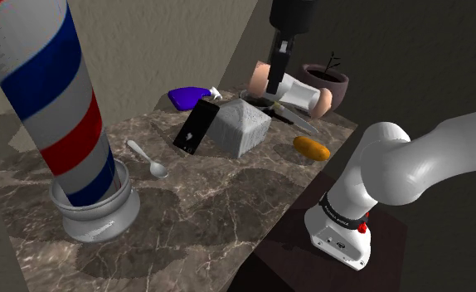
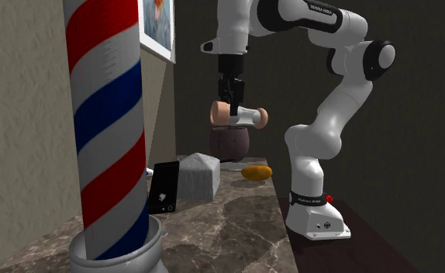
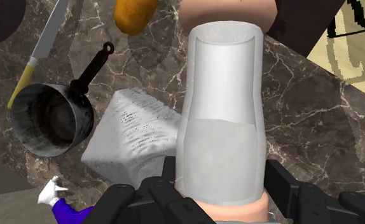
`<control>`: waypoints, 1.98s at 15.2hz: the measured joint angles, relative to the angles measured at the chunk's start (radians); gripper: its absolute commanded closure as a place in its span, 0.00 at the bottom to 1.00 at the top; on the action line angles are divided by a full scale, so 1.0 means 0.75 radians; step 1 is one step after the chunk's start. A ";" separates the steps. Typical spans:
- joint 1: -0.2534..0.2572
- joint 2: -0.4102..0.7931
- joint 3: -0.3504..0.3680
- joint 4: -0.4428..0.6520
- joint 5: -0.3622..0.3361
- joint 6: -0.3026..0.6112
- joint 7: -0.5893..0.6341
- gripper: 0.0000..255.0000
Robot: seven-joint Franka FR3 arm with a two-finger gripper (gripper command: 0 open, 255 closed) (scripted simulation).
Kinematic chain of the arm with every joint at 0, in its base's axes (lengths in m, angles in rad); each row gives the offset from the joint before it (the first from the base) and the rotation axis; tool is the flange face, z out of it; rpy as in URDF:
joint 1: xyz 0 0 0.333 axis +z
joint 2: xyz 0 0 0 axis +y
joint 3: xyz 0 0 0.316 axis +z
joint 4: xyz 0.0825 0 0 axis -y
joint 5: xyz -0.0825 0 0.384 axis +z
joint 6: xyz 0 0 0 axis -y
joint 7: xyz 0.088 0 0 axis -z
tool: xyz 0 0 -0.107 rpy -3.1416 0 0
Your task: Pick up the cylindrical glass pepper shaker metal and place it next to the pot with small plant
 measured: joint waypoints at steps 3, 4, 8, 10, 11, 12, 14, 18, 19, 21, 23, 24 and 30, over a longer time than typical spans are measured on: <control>-0.004 0.012 -0.004 0.061 -0.005 -0.049 -0.008 1.00; -0.006 0.019 -0.005 0.084 -0.007 -0.064 -0.010 1.00; -0.011 0.040 -0.005 0.171 -0.011 -0.130 -0.015 1.00; -0.015 0.059 -0.007 0.220 -0.016 -0.160 -0.020 1.00; -0.016 0.062 -0.006 0.242 -0.016 -0.179 -0.021 1.00; -0.018 0.071 -0.007 0.266 -0.018 -0.193 -0.023 1.00; -0.022 0.091 -0.006 0.317 -0.022 -0.225 -0.026 1.00; -0.028 0.118 -0.007 0.411 -0.028 -0.291 -0.033 1.00; -0.029 0.126 -0.006 0.436 -0.029 -0.308 -0.034 1.00; -0.036 0.147 -0.020 0.468 -0.042 -0.318 -0.053 1.00; -0.047 0.163 -0.057 0.484 -0.067 -0.312 -0.098 1.00; -0.053 0.161 -0.085 0.474 -0.083 -0.301 -0.130 1.00; -0.100 0.243 -0.238 0.503 -0.174 -0.222 -0.311 1.00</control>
